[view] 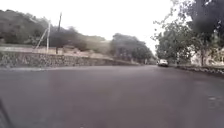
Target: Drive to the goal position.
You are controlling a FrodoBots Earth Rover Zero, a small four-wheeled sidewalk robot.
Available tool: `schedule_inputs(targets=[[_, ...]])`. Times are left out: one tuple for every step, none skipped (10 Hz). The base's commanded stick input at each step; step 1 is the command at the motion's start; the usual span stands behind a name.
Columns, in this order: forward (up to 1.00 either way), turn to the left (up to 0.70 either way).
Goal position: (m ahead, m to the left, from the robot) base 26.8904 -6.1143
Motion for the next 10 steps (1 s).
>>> schedule_inputs(targets=[[1.00,0.00],[1.00,0.00],[1.00,0.00],[0.98,0.00],[0.97,0.00],[0.97,0.00],[0.97,0.00],[0.97,0.00],[0.98,-0.32],[0.98,-0.34]])
